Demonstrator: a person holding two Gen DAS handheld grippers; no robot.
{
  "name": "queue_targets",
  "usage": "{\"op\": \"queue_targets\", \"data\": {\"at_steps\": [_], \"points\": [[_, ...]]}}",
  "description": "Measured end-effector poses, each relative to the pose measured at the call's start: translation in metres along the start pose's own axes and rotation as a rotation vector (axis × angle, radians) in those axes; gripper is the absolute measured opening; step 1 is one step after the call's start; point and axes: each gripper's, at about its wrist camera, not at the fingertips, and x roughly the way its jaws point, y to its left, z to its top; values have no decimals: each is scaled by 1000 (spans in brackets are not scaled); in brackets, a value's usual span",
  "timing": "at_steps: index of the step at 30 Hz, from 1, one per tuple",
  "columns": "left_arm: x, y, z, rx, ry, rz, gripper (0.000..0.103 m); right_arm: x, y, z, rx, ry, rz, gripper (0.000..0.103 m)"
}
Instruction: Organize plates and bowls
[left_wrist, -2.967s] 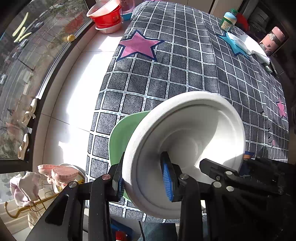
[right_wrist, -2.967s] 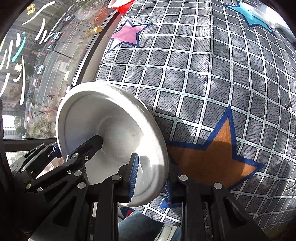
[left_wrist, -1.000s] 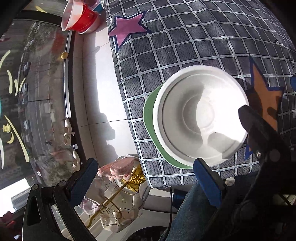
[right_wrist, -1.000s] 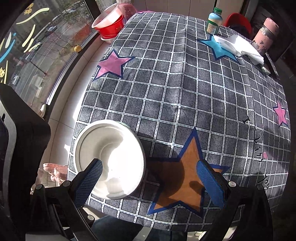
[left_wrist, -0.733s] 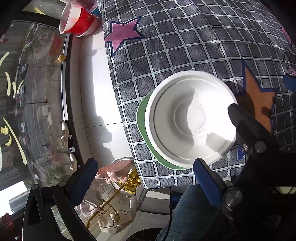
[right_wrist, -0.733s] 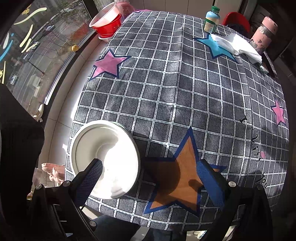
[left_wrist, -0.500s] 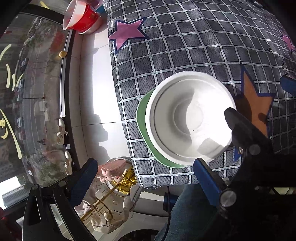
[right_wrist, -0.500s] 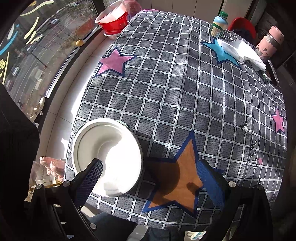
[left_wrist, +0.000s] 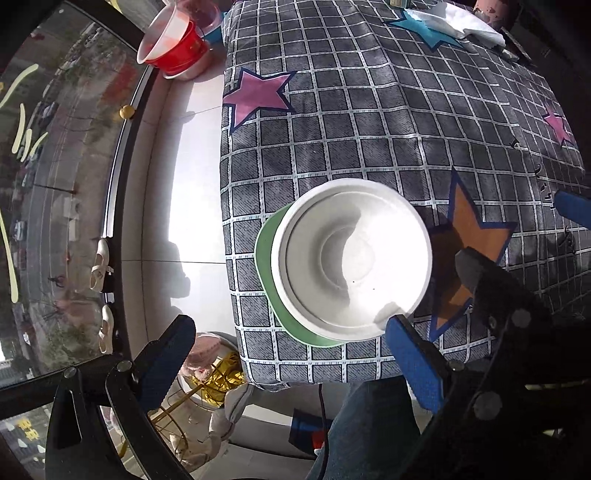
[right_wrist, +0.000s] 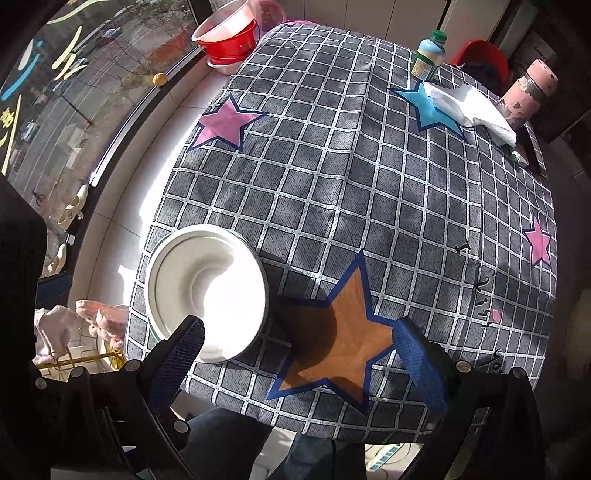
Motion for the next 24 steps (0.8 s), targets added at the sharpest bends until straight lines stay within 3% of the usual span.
{"op": "queue_targets", "data": {"at_steps": [12, 24], "points": [[-13, 10, -11, -41, -74, -19, 103, -11, 23, 5, -62, 9, -16, 102], [-15, 29, -20, -109, -83, -54, 103, -15, 42, 12, -126, 19, -28, 102]]}}
